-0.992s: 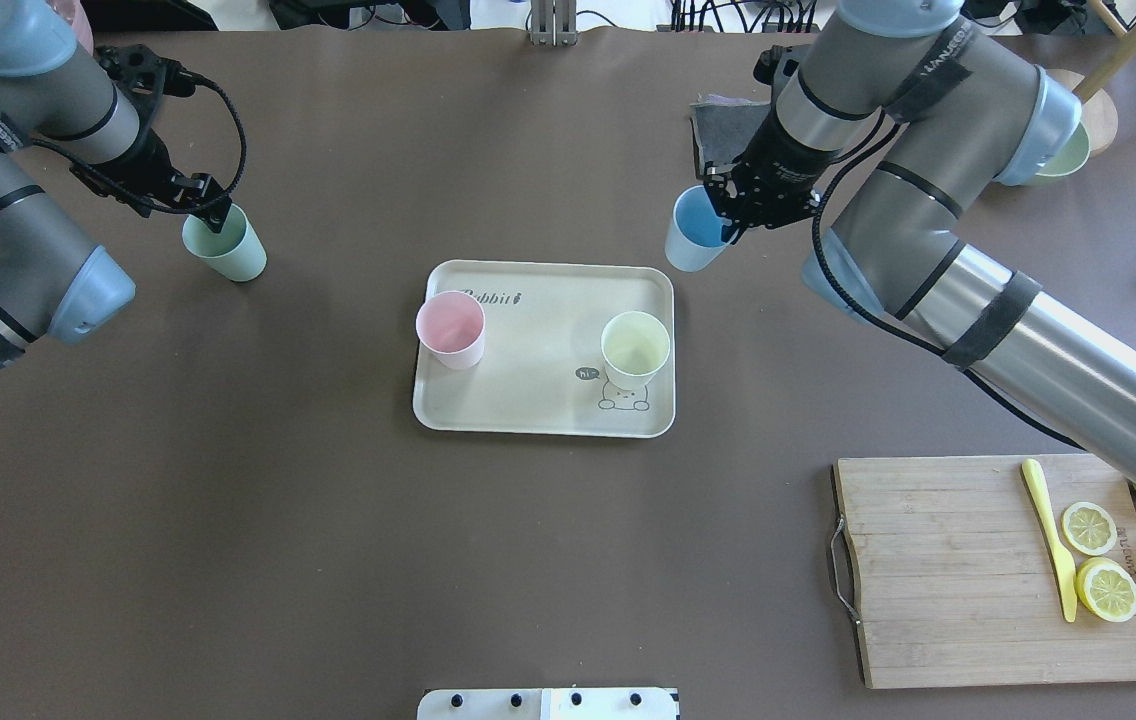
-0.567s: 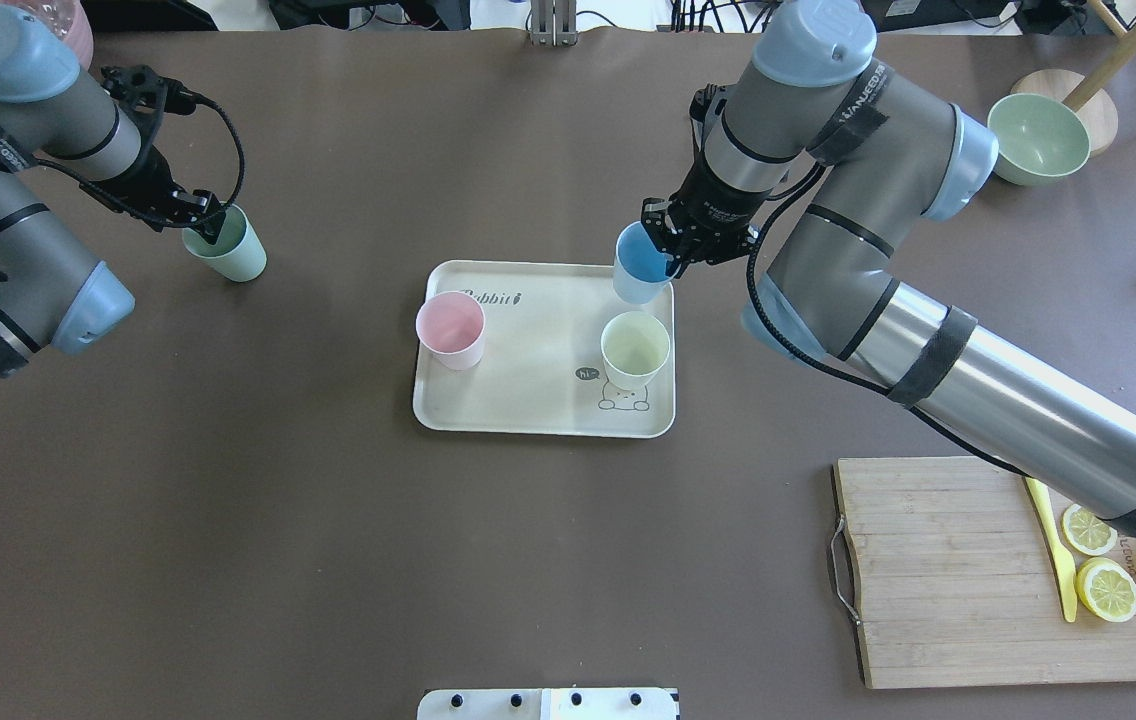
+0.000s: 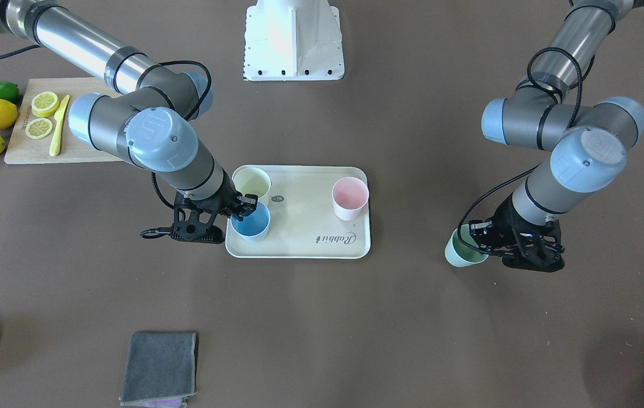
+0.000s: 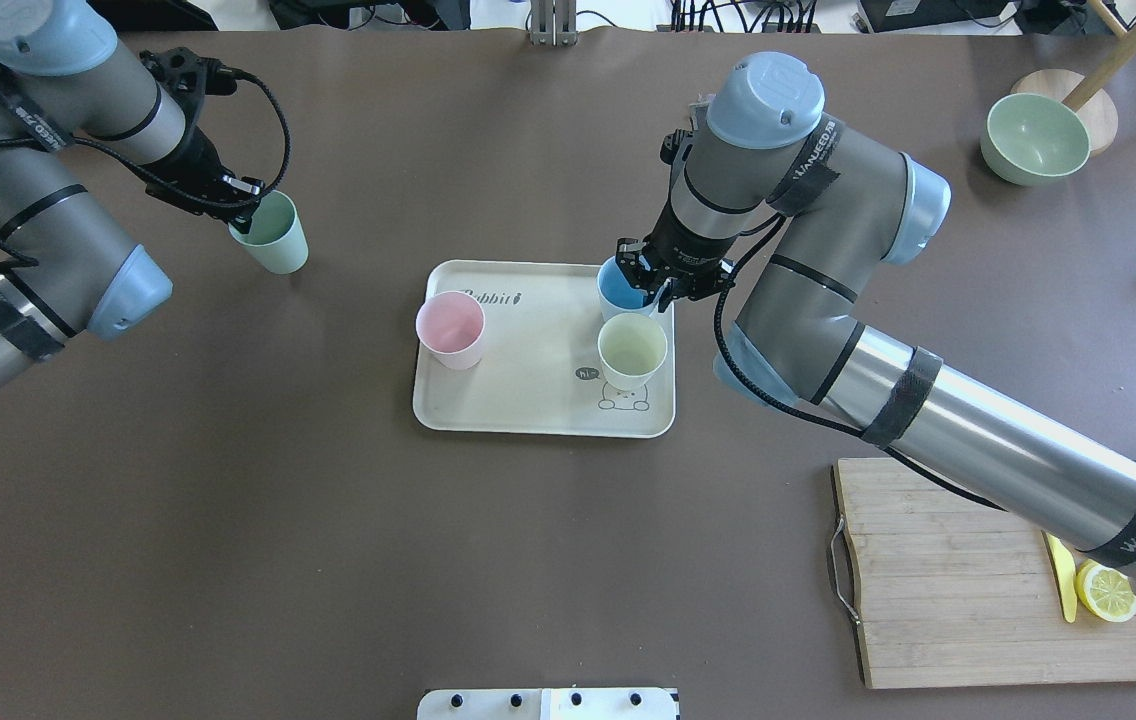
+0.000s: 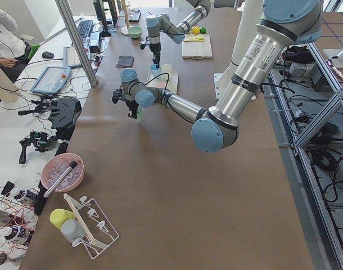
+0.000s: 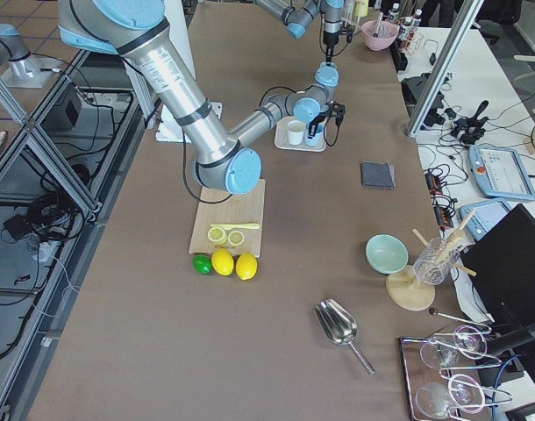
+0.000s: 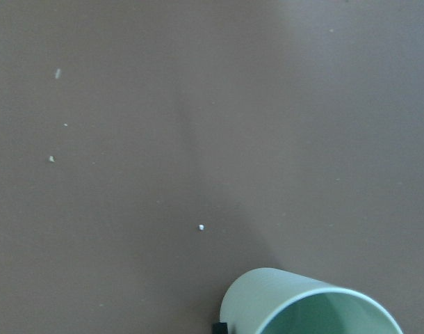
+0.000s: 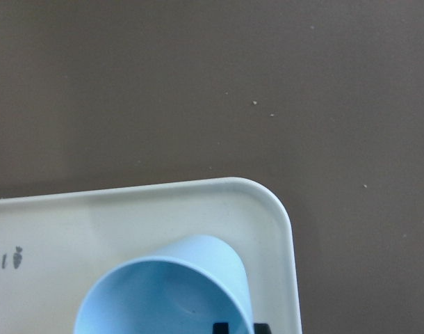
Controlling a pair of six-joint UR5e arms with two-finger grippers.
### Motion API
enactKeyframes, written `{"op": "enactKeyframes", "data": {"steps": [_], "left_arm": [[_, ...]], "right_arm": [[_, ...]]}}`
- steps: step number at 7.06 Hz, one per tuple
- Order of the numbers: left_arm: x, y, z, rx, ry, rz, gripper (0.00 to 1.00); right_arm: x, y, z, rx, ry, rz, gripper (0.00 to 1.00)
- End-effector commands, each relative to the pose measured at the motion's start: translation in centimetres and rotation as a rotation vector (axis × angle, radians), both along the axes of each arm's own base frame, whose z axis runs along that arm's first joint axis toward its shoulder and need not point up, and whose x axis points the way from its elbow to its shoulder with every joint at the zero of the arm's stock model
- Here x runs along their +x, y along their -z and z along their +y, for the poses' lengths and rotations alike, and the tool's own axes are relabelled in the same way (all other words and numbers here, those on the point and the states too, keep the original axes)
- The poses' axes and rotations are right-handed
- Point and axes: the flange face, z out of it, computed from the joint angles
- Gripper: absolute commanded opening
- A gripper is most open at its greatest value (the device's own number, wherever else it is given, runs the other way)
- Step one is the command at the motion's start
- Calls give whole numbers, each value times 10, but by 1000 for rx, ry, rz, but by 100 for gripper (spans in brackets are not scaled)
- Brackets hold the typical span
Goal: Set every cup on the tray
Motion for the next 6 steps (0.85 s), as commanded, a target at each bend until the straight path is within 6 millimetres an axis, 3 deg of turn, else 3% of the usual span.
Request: {"op": "enactKeyframes", "data": {"steps": [1, 3, 5, 6], "left_arm": [[34, 66, 2, -50, 36, 69, 0], [79, 107, 19, -90, 39, 104, 0], [132, 150, 44, -128, 70, 122, 0], [153, 156, 50, -115, 80, 105, 0]], "right_arm": [[23, 8, -12, 20, -18, -48, 100], [99, -12, -30, -7, -14, -103, 100], [114, -35, -30, 1, -13, -87, 100], [120, -39, -33, 15, -9, -85, 100]]}}
